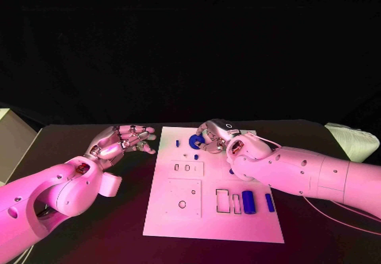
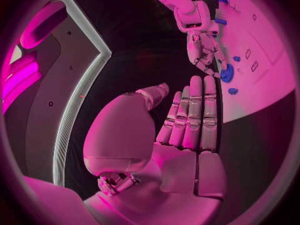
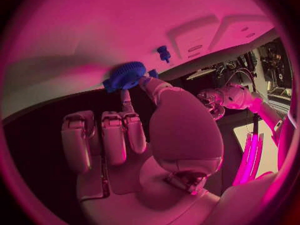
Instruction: Assemble the parts on the task board
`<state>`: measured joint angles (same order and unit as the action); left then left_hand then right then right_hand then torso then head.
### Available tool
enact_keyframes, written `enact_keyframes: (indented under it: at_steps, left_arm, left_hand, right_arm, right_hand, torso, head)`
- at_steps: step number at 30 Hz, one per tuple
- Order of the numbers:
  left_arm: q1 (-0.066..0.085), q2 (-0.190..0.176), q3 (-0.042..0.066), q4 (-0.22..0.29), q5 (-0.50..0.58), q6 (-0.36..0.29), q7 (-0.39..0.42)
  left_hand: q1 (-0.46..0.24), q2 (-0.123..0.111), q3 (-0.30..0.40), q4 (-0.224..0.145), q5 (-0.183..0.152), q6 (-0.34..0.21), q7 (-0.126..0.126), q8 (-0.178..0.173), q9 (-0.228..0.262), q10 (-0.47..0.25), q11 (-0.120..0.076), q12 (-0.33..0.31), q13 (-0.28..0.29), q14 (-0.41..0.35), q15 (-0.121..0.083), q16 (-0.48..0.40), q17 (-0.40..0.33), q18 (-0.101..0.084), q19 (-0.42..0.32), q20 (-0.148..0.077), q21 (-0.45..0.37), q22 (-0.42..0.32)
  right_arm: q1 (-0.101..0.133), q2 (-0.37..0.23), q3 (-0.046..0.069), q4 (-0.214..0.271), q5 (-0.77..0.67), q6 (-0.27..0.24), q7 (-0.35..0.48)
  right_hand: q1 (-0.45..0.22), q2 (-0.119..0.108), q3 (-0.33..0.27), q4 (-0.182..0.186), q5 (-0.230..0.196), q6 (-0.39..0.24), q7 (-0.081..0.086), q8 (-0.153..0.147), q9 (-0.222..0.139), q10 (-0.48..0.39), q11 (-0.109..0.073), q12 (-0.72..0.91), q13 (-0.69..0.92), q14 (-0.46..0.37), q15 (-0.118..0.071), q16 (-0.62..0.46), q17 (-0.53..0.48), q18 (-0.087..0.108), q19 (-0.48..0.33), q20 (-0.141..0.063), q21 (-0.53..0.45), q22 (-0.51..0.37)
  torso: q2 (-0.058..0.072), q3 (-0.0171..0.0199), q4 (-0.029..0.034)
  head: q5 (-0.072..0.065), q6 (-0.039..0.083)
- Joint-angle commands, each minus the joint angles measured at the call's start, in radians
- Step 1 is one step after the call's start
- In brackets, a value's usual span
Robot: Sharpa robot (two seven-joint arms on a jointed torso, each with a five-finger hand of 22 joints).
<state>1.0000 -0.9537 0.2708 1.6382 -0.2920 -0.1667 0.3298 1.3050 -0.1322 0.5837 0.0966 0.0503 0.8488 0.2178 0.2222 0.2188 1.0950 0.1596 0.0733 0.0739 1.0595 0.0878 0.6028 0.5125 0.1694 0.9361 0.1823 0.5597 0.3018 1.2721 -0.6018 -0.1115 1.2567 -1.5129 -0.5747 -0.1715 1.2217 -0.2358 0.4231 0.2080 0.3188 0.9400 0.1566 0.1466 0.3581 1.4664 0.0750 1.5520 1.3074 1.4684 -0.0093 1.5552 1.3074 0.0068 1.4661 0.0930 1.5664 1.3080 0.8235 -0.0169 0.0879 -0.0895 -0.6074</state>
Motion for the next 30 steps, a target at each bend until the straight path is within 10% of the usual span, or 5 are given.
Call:
enact_keyframes:
  at_steps: [1,7,23,30]
  left_arm:
    - [0.0,0.001,0.001,0.001,-0.004,0.017,0.003]
    - [0.0,0.0,0.001,0.001,-0.004,0.017,0.002]
    - [-0.001,0.001,0.001,-0.002,-0.004,0.015,-0.001]
    - [-0.001,0.003,0.001,-0.006,-0.004,0.015,-0.001]
  left_hand:
    - [0.005,0.001,-0.001,-0.005,0.003,-0.005,0.007,-0.006,0.001,-0.008,-0.002,-0.006,0.0,-0.006,0.0,0.006,0.002,0.008,-0.008,0.0,0.005,0.001]
    - [0.003,0.002,-0.001,-0.004,0.003,-0.006,0.008,-0.006,0.001,-0.009,-0.001,-0.006,0.0,-0.007,0.0,0.006,0.002,0.008,-0.009,0.0,0.006,0.002]
    - [0.001,0.003,0.0,-0.002,0.003,-0.011,0.01,-0.01,0.001,-0.016,0.001,-0.008,-0.001,-0.011,0.002,0.006,0.001,0.008,-0.015,0.001,0.009,0.004]
    - [0.001,0.003,0.0,-0.002,0.003,-0.014,0.012,-0.012,0.0,-0.02,0.002,-0.009,-0.002,-0.014,0.003,0.005,0.001,0.007,-0.019,0.002,0.01,0.005]
  right_arm:
    - [-0.003,-0.006,-0.001,0.001,0.023,0.043,0.008]
    - [-0.006,-0.019,-0.001,0.007,0.044,0.059,0.019]
    - [-0.011,-0.039,0.0,0.025,0.054,0.001,0.032]
    - [-0.011,-0.089,0.02,0.086,0.172,-0.056,0.084]
  right_hand:
    - [-0.032,-0.004,-0.026,0.028,0.01,-0.008,0.001,-0.005,-0.002,0.085,-0.001,-0.002,0.245,0.095,0.007,0.004,0.229,-0.007,0.105,0.006,0.004,0.263]
    - [-0.083,0.018,-0.093,0.082,0.027,-0.008,0.001,-0.006,-0.001,0.086,0.0,-0.001,0.247,0.096,0.009,0.006,0.233,-0.007,0.105,0.008,0.004,0.263]
    - [-0.08,0.05,-0.085,0.076,0.046,-0.002,-0.001,-0.004,0.0,0.091,-0.002,0.005,0.251,0.097,0.007,0.008,0.24,-0.007,0.105,0.007,0.004,0.263]
    - [-0.028,0.043,-0.051,0.049,0.049,-0.011,0.003,-0.011,-0.002,0.09,0.0,0.003,0.25,0.097,0.008,0.008,0.239,-0.007,0.105,0.007,0.004,0.263]
  torso:
    - [0.0,0.0007,-0.0006]
    - [0.0,0.0004,-0.0007]
    - [0.0,0.0001,0.0008]
    - [-0.001,0.0013,-0.0032]
  head:
    - [0.0,0.0]
    - [0.0,-0.001]
    - [-0.004,0.001]
    - [-0.007,0.008]
